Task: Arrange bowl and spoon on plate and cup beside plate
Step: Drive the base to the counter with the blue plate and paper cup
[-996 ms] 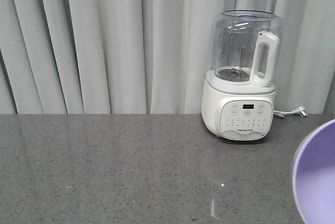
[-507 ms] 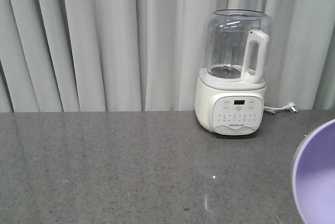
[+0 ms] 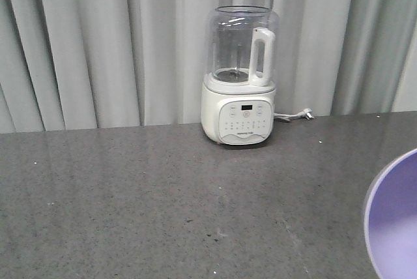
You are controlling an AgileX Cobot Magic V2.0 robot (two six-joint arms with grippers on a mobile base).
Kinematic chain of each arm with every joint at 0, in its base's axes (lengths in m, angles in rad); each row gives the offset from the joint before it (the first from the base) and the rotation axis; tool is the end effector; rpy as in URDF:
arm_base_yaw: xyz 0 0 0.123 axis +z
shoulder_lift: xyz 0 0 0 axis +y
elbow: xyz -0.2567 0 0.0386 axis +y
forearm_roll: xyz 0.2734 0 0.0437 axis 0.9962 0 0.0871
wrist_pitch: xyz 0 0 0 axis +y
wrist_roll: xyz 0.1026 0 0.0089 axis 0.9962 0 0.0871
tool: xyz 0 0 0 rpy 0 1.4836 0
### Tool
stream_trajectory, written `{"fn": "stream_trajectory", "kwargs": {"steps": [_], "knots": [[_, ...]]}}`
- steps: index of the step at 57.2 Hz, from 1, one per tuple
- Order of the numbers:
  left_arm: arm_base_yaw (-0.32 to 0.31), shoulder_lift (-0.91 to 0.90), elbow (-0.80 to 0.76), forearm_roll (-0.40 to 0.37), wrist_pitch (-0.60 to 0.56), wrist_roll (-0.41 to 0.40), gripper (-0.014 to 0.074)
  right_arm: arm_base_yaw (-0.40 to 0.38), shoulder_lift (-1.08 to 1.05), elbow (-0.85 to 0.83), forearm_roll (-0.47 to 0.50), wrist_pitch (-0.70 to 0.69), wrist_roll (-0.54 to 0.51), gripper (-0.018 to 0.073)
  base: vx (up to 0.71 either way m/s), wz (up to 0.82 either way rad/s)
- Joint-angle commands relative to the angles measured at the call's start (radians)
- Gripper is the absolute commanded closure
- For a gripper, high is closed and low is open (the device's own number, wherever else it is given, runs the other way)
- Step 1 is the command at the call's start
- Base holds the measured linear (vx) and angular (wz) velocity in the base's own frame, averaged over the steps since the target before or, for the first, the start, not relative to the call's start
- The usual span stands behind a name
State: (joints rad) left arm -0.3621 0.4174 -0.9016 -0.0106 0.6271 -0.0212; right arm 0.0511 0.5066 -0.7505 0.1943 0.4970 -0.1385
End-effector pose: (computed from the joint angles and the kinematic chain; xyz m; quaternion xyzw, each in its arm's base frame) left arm 0.0984 -0.0379 0.4225 0.1223 0.7162 -0.1360 0.6736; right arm 0.1496 0.0172 0.3735 -0.0369 0.7596 0.0622 0.6464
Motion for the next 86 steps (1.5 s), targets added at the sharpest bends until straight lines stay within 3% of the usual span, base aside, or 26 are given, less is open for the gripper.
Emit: {"fn": "stream_trajectory", "kwargs": {"steps": [1, 86], "knots": [[-0.002, 0.011, -0.024, -0.007, -0.081, -0.010, 0.0596, 0.001, 0.004, -0.029, 0.003, -0.085, -0.007, 0.0568, -0.22, -0.30], [-0.002, 0.011, -0.024, -0.007, -0.082, -0.010, 0.0596, 0.001, 0.004, -0.029, 0.003, -0.084, -0.007, 0.0568, -0.14, -0.49]]}}
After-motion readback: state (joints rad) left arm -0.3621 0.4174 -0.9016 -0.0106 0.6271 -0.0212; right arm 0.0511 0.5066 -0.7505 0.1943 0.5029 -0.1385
